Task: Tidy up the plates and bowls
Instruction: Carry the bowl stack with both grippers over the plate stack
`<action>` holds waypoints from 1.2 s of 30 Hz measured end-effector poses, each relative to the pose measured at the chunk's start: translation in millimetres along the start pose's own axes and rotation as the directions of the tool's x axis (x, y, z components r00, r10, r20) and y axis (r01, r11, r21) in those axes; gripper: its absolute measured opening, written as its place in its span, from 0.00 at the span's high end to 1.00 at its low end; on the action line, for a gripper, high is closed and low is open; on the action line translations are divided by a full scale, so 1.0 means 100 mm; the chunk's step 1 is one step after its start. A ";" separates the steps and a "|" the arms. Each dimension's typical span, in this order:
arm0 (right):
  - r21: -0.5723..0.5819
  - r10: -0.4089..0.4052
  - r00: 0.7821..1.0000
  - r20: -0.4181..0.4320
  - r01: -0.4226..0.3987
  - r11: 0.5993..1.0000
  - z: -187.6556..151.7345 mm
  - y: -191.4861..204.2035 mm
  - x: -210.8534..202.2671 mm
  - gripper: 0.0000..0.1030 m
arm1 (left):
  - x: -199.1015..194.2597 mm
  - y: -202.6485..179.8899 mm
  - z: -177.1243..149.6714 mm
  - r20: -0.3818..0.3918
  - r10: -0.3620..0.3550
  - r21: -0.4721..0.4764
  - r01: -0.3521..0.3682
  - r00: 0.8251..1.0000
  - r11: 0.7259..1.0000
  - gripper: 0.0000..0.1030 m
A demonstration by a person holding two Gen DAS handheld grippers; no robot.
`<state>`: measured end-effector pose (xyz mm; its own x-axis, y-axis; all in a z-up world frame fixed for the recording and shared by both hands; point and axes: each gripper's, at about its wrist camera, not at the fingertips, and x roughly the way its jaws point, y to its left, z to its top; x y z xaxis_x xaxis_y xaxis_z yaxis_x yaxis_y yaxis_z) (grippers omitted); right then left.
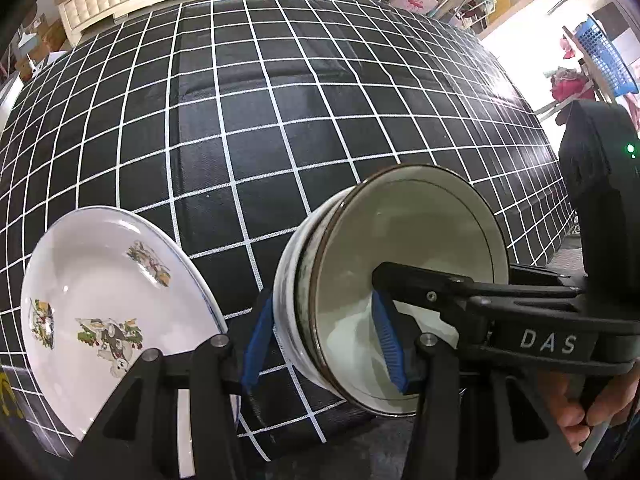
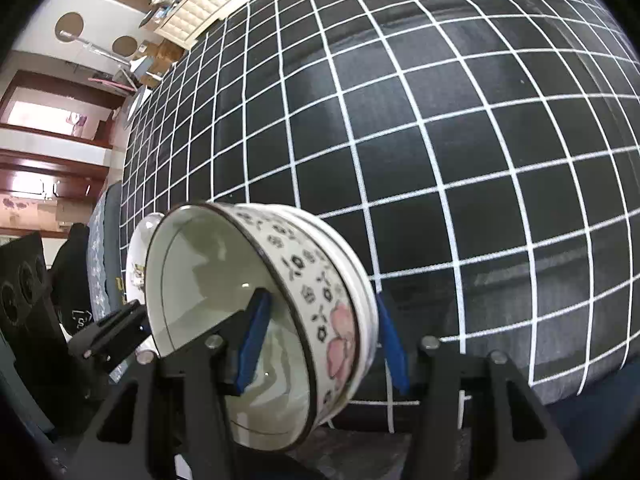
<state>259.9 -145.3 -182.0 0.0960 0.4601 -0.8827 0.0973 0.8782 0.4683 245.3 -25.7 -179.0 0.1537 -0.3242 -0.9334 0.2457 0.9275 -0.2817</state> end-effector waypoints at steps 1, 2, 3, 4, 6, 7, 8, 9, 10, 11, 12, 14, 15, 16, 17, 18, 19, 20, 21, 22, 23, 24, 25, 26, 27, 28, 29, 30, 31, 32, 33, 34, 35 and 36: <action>0.008 -0.003 1.000 0.006 0.003 1.000 0.01 -0.01 -0.02 0.45 | 0.00 -0.02 0.01 0.002 0.000 -0.003 0.000 1.000 1.000 0.55; 0.002 -0.019 1.000 0.015 0.019 1.000 0.01 0.01 -0.03 0.45 | 0.01 -0.02 0.02 0.000 -0.002 -0.007 0.002 1.000 1.000 0.55; -0.007 -0.035 0.999 0.023 0.035 0.999 0.01 0.03 -0.04 0.46 | 0.04 -0.03 0.02 -0.008 -0.002 -0.016 0.002 1.000 1.000 0.56; -0.004 -0.053 0.998 0.029 0.053 0.999 0.02 0.03 -0.06 0.47 | 0.06 -0.02 0.01 -0.013 -0.009 -0.025 0.009 1.000 1.000 0.56; -0.005 -0.063 0.998 0.030 0.063 0.998 0.03 0.04 -0.06 0.50 | 0.07 -0.01 -0.02 -0.017 -0.021 -0.040 0.021 1.000 0.999 0.56; -0.002 -0.062 0.998 0.028 0.062 0.998 0.03 0.05 -0.06 0.50 | 0.07 -0.01 -0.03 -0.015 -0.026 -0.047 0.026 1.000 0.999 0.56; 0.005 -0.055 0.998 0.026 0.055 0.998 0.04 0.03 -0.07 0.51 | 0.07 0.00 -0.04 -0.010 -0.029 -0.054 0.028 1.000 0.998 0.56; 0.009 -0.052 0.998 0.027 0.052 0.999 0.04 0.04 -0.08 0.51 | 0.05 0.00 -0.04 -0.004 -0.029 -0.060 0.028 1.000 0.998 0.57; 0.003 -0.053 0.998 0.030 0.053 0.999 0.04 0.07 -0.10 0.51 | 0.02 0.02 -0.04 0.001 -0.028 -0.059 0.028 1.000 0.998 0.57; -0.004 -0.054 0.998 0.040 0.054 0.999 0.04 0.10 -0.13 0.51 | -0.02 0.03 -0.05 0.008 -0.027 -0.059 0.027 1.000 0.998 0.57; -0.020 -0.055 0.997 0.051 0.056 0.998 0.04 0.15 -0.16 0.52 | -0.08 0.03 -0.03 0.019 -0.021 -0.054 0.022 1.000 0.998 0.57; -0.033 -0.046 0.997 0.063 0.048 0.998 0.04 0.23 -0.20 0.52 | -0.16 0.03 0.00 0.038 -0.016 -0.052 0.018 0.999 0.998 0.57; -0.039 -0.041 0.997 0.066 0.044 0.998 0.05 0.28 -0.23 0.52 | -0.21 0.04 0.01 0.047 -0.015 -0.053 0.018 0.999 0.998 0.57; -0.039 -0.037 0.997 0.069 0.040 0.998 0.05 0.31 -0.24 0.52 | -0.28 0.05 0.02 0.061 -0.015 -0.059 0.019 0.998 0.998 0.57; -0.045 -0.033 0.997 0.074 0.036 0.998 0.05 0.36 -0.28 0.52 | -0.36 0.06 0.02 0.076 -0.011 -0.061 0.015 0.997 0.998 0.57; -0.052 -0.028 0.996 0.079 0.032 0.998 0.06 0.41 -0.30 0.52 | -0.42 0.07 0.03 0.089 -0.007 -0.065 0.013 0.996 0.998 0.57; -0.062 -0.024 0.996 0.086 0.029 0.998 0.06 0.48 -0.34 0.52 | -0.47 0.07 0.04 0.099 -0.004 -0.068 0.011 0.995 0.998 0.57; -0.073 -0.023 0.996 0.089 0.030 0.997 0.07 0.54 -0.35 0.52 | -0.53 0.09 0.04 0.109 0.000 -0.071 0.008 0.994 0.997 0.57; -0.082 -0.019 0.995 0.094 0.027 0.996 0.07 0.61 -0.37 0.52 | -0.60 0.12 0.04 0.120 0.005 -0.077 0.004 0.993 0.997 0.57; -0.091 -0.016 0.995 0.097 0.025 0.996 0.07 0.68 -0.39 0.52 | -0.68 0.14 0.04 0.132 0.014 -0.080 -0.003 0.991 0.997 0.57; -0.104 -0.012 0.995 0.097 0.022 0.994 0.08 0.77 -0.40 0.52 | -0.74 0.17 0.03 0.141 0.021 -0.084 -0.010 0.990 0.996 0.57; -0.111 -0.008 0.995 0.098 0.019 0.994 0.08 0.83 -0.40 0.52 | -0.81 0.21 0.03 0.151 0.029 -0.093 -0.015 0.988 0.996 0.57; -0.122 -0.004 0.995 0.096 0.015 0.992 0.09 0.90 -0.39 0.52 | -0.85 0.27 0.01 0.158 0.034 -0.102 -0.018 0.987 0.995 0.57; -0.134 0.003 0.996 0.093 0.010 0.991 0.09 0.99 -0.37 0.52 | -0.90 0.32 0.00 0.165 0.040 -0.112 -0.022 0.985 0.993 0.57; -0.143 0.007 0.996 0.090 0.006 0.990 0.09 1.05 -0.35 0.52 | -0.95 0.37 -0.02 0.173 0.047 -0.124 -0.026 0.984 0.992 0.57; -0.162 0.011 0.996 0.086 0.003 0.987 0.09 1.15 -0.32 0.52 | -0.99 0.43 -0.04 0.179 0.056 -0.135 -0.032 0.982 0.990 0.57; -0.172 0.014 0.997 0.082 0.001 0.985 0.08 1.21 -0.29 0.52 | -1.03 0.50 -0.07 0.183 0.060 -0.148 -0.033 0.981 0.988 0.57; -0.183 0.015 0.997 0.077 -0.001 0.983 0.09 1.28 -0.25 0.52 | -1.06 0.58 -0.11 0.186 0.064 -0.165 -0.033 0.981 0.986 0.57; -0.200 0.016 0.998 0.067 -0.003 0.980 0.08 1.36 -0.19 0.52 | -1.08 0.64 -0.14 0.185 0.069 -0.173 -0.037 0.980 0.984 0.57; -0.205 0.018 0.998 0.060 -0.006 0.979 0.08 1.41 -0.14 0.52 | -1.09 0.72 -0.17 0.186 0.076 -0.188 -0.041 0.980 0.981 0.57; -0.214 0.018 0.999 0.050 -0.007 0.977 0.09 1.47 -0.08 0.52 | -1.09 0.76 -0.20 0.185 0.083 -0.197 -0.045 0.979 0.979 0.57; -0.224 0.020 0.999 0.038 -0.011 0.974 0.08 1.53 0.00 0.52 | -1.10 0.84 -0.24 0.182 0.089 -0.209 -0.050 0.979 0.977 0.57; -0.231 0.018 0.999 0.028 -0.011 0.973 0.07 1.58 0.06 0.52 | -1.10 0.90 -0.27 0.179 0.092 -0.219 -0.052 0.980 0.974 0.57; -0.240 0.016 1.000 0.020 -0.011 0.971 0.07 1.62 0.12 0.52 | -1.11 0.99 -0.32 0.176 0.094 -0.229 -0.052 0.980 0.972 0.57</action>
<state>283.9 1.8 -116.2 0.1168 0.4711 -0.8743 -0.1442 0.8790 0.4544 222.5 108.2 -110.6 0.3416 -0.2635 -0.9021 0.0114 0.9610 -0.2764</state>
